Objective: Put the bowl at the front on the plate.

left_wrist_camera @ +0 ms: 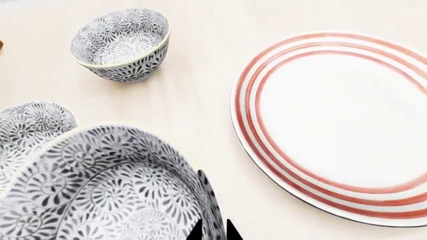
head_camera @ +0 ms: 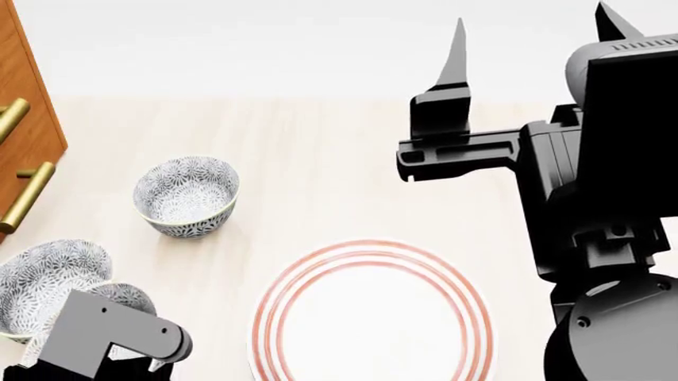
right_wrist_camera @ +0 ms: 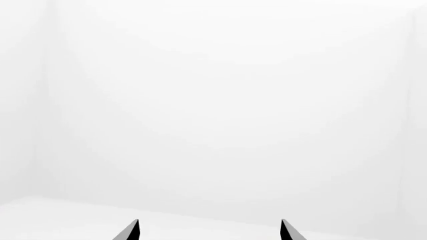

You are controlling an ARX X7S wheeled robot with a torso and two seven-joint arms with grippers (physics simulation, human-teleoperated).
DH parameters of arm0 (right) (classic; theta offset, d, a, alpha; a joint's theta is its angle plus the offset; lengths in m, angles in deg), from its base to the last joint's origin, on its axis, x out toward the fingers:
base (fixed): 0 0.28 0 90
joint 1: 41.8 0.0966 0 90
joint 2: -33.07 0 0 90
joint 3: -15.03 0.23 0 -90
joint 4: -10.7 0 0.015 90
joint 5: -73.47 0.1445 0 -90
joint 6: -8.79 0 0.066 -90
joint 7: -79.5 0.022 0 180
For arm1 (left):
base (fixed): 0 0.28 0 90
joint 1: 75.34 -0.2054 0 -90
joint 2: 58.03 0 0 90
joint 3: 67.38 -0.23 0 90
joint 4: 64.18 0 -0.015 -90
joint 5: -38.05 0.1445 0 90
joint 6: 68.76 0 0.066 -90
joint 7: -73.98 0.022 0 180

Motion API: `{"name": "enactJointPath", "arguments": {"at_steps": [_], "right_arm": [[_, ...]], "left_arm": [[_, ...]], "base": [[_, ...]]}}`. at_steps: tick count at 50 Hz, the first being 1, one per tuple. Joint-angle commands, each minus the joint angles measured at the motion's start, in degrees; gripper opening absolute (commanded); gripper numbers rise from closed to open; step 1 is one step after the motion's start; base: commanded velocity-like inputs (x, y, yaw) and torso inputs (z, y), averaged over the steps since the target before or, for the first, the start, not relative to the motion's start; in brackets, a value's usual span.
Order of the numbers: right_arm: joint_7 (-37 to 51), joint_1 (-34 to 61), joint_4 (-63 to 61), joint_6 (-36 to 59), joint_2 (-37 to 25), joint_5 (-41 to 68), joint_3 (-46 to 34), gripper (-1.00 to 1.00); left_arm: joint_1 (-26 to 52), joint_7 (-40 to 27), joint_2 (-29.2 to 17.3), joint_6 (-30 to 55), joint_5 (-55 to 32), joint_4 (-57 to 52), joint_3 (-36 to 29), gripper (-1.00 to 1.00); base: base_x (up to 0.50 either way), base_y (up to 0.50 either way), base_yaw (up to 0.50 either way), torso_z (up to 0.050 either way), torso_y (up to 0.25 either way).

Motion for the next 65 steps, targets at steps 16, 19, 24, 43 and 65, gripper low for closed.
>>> {"name": "enactJointPath", "arguments": {"at_steps": [16,19,24,43,65], "right_arm": [[0.2,-0.1,0.4,-1.1,-0.3,-0.3,-0.4,1.00],[0.4,0.1,0.1,-0.8,-0.4,-0.1,-0.4,1.00],[0.6,0.5,-0.1,-0.6,-0.4,0.3,0.0,1.00],[0.3,1.0,0.0,-1.1,-0.7,0.5,-0.5,1.00],[-0.4,0.6,1.0,-3.0,-0.4,-0.1,-1.8,1.00]], "left_arm": [[1.5,2.5,-0.4,-2.6,3.9,-2.4,-1.0,-1.00],[1.9,2.4,-0.4,-2.6,4.0,-2.7,-1.0,-1.00],[2.8,2.0,-0.6,-2.6,4.9,-3.4,-1.3,-1.00],[6.3,2.7,-0.3,-2.1,5.2,-4.6,-2.2,-1.00],[10.8,6.2,-0.3,-2.8,7.5,-3.5,-3.2,-1.00]], "base": [[0.00,0.00,0.00,0.000,0.000],[0.00,0.00,0.00,0.000,0.000],[0.00,0.00,0.00,0.000,0.000],[0.00,0.00,0.00,0.000,0.001],[0.00,0.00,0.00,0.000,0.000]]}}
